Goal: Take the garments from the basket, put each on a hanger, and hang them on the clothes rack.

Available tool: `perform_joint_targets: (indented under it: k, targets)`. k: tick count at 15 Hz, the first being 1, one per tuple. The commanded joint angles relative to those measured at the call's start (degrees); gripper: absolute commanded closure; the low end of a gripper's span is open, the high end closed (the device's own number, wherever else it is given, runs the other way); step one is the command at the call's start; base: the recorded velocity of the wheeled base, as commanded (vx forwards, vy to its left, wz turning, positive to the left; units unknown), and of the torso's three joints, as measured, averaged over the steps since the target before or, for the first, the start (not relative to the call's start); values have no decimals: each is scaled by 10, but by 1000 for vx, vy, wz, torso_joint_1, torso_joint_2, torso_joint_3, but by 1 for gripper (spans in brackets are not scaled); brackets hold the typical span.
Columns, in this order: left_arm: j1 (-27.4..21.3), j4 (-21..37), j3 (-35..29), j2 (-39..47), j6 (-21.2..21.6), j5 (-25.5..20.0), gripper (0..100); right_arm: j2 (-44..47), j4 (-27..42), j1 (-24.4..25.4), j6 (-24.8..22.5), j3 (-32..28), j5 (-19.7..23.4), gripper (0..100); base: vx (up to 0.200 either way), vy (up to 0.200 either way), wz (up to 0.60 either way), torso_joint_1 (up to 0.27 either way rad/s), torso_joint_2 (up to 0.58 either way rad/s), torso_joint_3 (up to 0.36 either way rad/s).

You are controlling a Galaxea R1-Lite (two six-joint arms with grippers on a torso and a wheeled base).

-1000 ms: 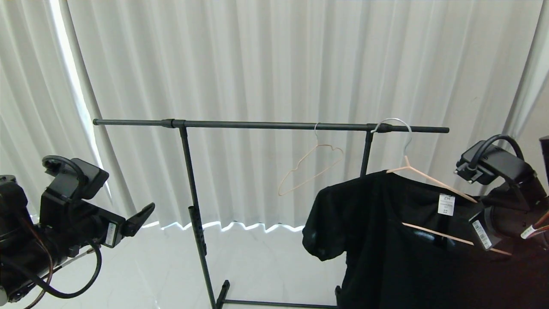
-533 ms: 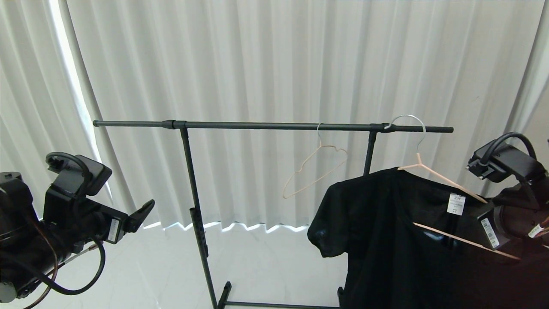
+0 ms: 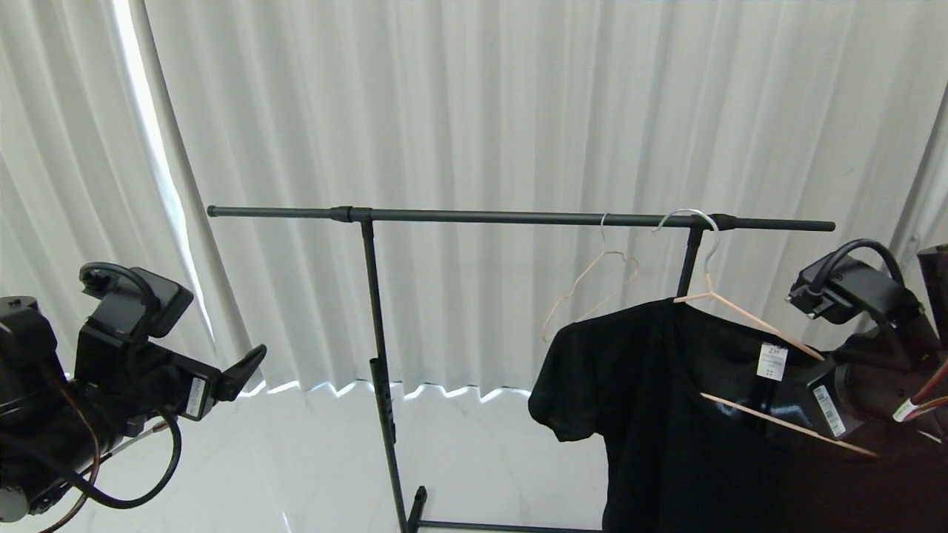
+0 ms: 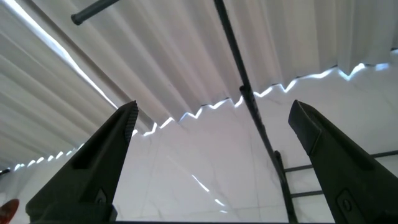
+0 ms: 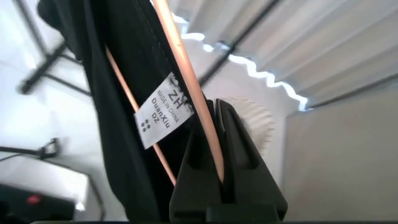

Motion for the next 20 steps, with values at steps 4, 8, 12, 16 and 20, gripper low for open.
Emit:
perform_joint_targets:
  k: [4,8,12,16,20]
  targets:
    - [0,0,-5,3,-1,2,0,67,0,56,72,-12,-16,100,0,200,0,2,5,2]
    - [-3,0,-5,3,-1,0,0,139,9,85,147,-76,-50,100,0,0,0,0,0,0]
    - [-8,0,-21,8,-1,0,0,257,83,85,261,-207,-136,100,0,0,0,0,0,0]
    - [-10,0,-43,18,-1,3,0,326,168,104,380,-321,-165,100,0,0,0,0,0,0]
    - [-36,0,-42,17,-2,15,0,357,188,108,413,-376,-194,100,50,0,0,1,2,-1]
